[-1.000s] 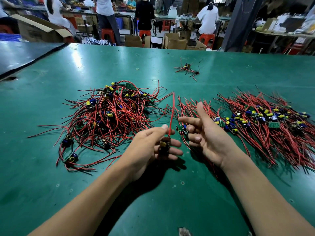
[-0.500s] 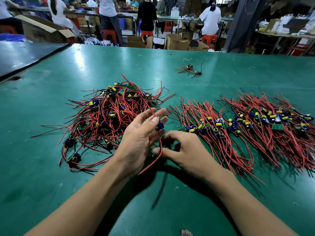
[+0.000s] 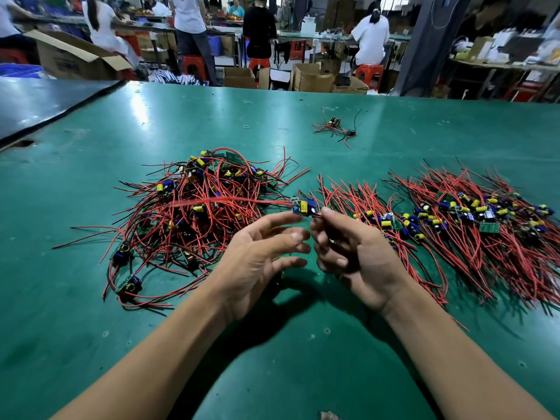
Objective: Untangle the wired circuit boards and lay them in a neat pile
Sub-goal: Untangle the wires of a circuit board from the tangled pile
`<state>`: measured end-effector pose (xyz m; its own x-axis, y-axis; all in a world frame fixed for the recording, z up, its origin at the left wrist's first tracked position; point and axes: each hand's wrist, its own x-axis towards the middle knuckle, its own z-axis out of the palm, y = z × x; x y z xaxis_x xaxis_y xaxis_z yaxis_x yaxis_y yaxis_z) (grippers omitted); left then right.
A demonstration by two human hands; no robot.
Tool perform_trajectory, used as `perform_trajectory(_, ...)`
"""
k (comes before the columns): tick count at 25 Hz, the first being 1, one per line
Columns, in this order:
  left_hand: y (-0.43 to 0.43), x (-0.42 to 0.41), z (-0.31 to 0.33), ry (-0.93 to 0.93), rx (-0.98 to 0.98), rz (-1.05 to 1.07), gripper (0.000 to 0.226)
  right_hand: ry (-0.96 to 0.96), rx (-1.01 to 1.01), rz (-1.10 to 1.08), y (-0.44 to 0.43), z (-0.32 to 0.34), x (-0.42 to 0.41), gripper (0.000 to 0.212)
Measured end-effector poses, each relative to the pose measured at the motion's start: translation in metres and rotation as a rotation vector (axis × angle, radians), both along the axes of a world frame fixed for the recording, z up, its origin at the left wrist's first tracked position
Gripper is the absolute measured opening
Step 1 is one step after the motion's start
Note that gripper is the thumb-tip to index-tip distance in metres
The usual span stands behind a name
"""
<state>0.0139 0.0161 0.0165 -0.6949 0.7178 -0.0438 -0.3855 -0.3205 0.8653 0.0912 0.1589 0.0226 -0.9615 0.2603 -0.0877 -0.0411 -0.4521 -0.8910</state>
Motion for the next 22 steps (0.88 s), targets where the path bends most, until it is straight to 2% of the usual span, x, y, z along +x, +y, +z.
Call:
perform_trajectory(2,-0.001,0.001,0.003,-0.034,-0.027,-0.074,0.023,-0.052,-0.007,0.1,0.004,0.002,0.004,0.021)
perform_trajectory(6,-0.003,0.002,0.011,-0.04,-0.106,-0.22,0.042,-0.133,0.109,0.17,0.01,0.005,0.009,0.018)
perform_trajectory(10,-0.003,0.007,0.005,-0.007,-0.073,-0.204,0.021,-0.124,0.132,0.115,0.016,0.001,0.006,0.016)
perform_trajectory(17,-0.003,0.007,0.003,-0.042,-0.09,-0.275,0.029,-0.053,0.178,-0.009,0.016,-0.006,-0.001,0.019)
perform_trajectory(22,0.0,0.007,0.001,-0.069,-0.13,-0.207,0.026,-0.061,0.23,-0.086,0.015,-0.01,-0.003,0.023)
